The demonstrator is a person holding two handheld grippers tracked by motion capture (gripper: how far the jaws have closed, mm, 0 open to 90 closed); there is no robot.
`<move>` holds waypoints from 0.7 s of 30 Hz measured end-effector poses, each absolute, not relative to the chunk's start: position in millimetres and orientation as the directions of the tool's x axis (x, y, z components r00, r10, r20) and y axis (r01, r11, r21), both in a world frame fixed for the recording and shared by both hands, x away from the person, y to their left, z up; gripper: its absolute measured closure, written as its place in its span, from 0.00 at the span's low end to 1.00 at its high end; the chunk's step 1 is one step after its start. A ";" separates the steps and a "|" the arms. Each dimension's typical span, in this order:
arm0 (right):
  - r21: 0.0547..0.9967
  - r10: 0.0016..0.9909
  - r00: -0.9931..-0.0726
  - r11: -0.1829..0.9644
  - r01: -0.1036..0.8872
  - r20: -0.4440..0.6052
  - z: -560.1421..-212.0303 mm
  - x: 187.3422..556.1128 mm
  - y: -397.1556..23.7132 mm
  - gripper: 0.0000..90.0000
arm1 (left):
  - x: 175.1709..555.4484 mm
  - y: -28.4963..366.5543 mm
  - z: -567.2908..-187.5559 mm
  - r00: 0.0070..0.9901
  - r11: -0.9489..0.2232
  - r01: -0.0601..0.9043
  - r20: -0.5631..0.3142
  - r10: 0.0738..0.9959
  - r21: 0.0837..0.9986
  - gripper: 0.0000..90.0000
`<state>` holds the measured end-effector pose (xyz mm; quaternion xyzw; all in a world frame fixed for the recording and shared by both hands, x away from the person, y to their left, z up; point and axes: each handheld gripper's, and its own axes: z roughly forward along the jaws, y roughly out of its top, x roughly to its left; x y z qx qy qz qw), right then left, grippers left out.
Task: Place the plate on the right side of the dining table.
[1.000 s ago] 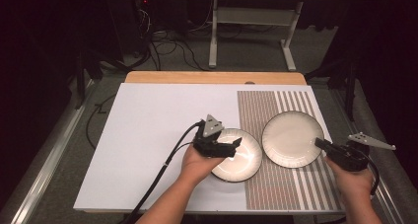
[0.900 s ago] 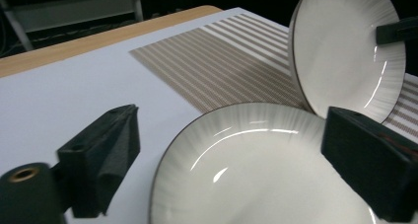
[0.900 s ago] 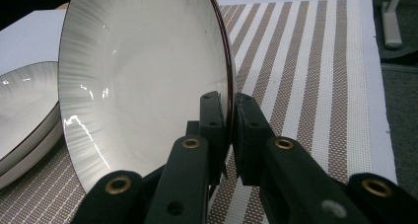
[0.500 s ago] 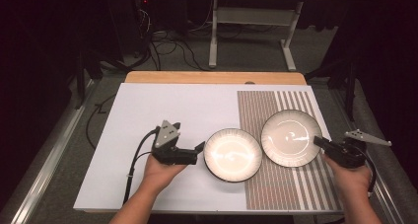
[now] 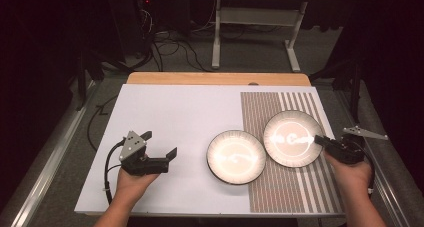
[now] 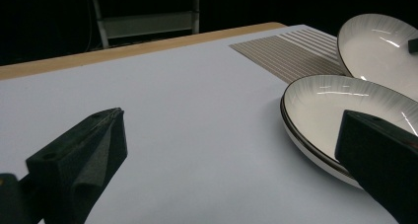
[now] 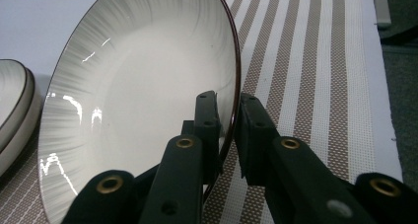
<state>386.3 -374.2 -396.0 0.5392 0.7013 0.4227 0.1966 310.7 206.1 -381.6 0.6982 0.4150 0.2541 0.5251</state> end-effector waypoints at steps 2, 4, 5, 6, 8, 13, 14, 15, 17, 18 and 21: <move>0.801 0.921 -0.339 0.053 0.596 0.192 -398.2 392.1 -375.0 0.92 | 310.9 207.7 -383.4 0.526 -0.109 0.317 -0.079 0.847 0.942 0.00; 0.797 0.923 -0.335 0.053 0.601 0.191 -398.0 395.4 -373.8 0.92 | 311.2 208.2 -383.5 0.527 -0.108 0.314 -0.079 0.846 0.943 0.00; 0.795 0.923 -0.331 0.050 0.605 0.194 -397.8 396.9 -373.0 0.92 | 311.3 208.3 -383.1 0.527 -0.105 0.311 -0.079 0.846 0.945 0.00; 0.794 0.924 -0.330 0.050 0.606 0.193 -397.9 398.6 -372.7 0.92 | 311.4 208.6 -382.7 0.527 -0.103 0.309 -0.080 0.846 0.946 0.00; 0.787 0.926 -0.316 0.036 0.616 0.205 -398.8 401.1 -371.5 0.92 | 311.0 209.5 -381.9 0.526 -0.099 0.304 -0.081 0.846 0.947 0.00; 0.777 0.929 -0.304 0.028 0.628 0.211 -401.8 404.7 -372.4 0.91 | 311.1 211.8 -381.5 0.521 -0.097 0.302 -0.079 0.850 0.948 0.00; 0.773 0.930 -0.299 0.026 0.634 0.214 -402.5 405.5 -372.6 0.91 | 311.3 212.0 -381.4 0.520 -0.095 0.302 -0.080 0.850 0.948 0.00; 0.771 0.931 -0.296 0.024 0.636 0.215 -402.8 405.8 -372.6 0.90 | 311.4 212.3 -381.4 0.519 -0.094 0.303 -0.082 0.851 0.948 0.00; 0.770 0.932 -0.292 0.021 0.637 0.216 -403.9 406.9 -372.7 0.90 | 311.8 212.8 -381.4 0.516 -0.093 0.304 -0.082 0.853 0.948 0.00; 0.769 0.933 -0.287 0.017 0.640 0.219 -404.0 407.1 -372.4 0.90 | 312.0 212.9 -381.5 0.515 -0.092 0.305 -0.083 0.853 0.948 0.00; 0.764 0.935 -0.278 0.010 0.645 0.222 -404.7 408.2 -372.0 0.90 | 312.6 213.4 -381.8 0.511 -0.090 0.308 -0.085 0.855 0.947 0.00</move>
